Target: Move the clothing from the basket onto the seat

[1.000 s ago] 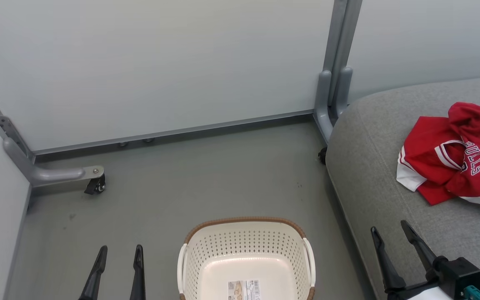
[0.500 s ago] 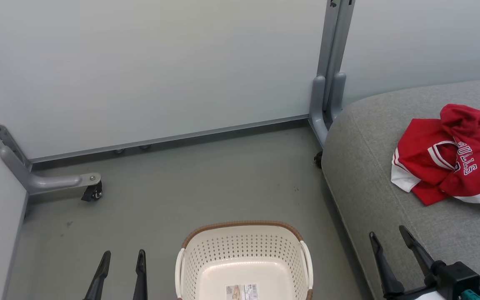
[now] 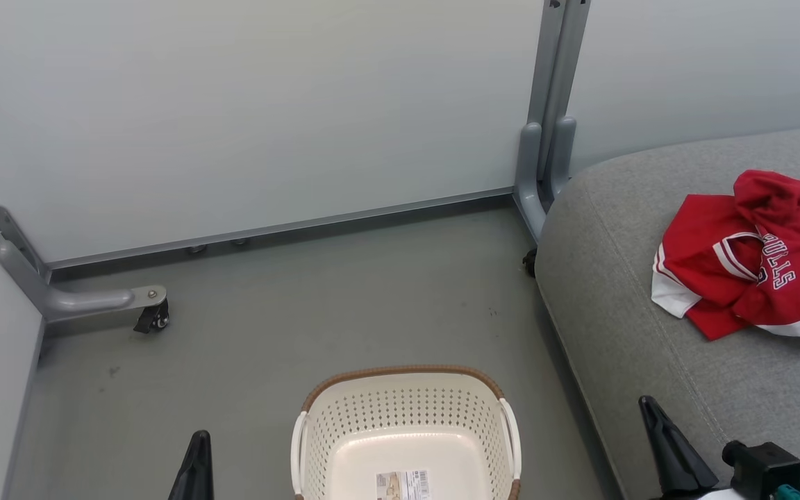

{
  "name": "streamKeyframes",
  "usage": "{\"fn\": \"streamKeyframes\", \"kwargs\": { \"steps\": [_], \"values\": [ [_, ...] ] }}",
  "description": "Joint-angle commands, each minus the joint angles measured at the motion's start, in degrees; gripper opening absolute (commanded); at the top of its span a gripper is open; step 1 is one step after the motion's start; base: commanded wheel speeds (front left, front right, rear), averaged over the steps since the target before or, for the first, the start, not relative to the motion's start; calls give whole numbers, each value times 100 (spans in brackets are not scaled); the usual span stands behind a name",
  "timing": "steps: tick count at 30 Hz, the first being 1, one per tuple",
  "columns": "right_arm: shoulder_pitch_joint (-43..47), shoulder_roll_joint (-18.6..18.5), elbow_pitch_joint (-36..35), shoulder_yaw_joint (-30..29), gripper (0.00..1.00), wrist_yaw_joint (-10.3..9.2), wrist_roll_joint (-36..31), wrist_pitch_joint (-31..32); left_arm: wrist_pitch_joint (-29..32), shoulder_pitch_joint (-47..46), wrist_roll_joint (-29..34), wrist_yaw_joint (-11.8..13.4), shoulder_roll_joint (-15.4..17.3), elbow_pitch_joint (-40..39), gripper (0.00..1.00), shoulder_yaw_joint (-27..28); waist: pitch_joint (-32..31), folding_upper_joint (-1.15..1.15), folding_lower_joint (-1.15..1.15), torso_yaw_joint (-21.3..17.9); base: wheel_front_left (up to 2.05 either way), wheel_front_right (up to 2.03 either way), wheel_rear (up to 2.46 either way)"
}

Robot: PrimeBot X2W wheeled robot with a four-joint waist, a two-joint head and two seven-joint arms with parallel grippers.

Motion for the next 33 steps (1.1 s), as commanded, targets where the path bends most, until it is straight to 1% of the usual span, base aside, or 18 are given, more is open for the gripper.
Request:
{"fn": "streamKeyframes", "kwargs": {
  "steps": [1,15,33],
  "values": [
    [-145,-38,-54,-46,0,0,295,53,52,-181,-284,0,50,-44,0,29,7,1,0,1,0,0,0],
    [-446,-53,133,-159,0,-1,1755,366,348,-599,-1744,-54,129,247,0,117,70,3,0,5,0,0,0],
    [-747,-42,316,-306,0,-2,3272,721,685,-1018,-3254,-97,183,498,0,242,150,5,0,9,0,0,0]
  ]
}}
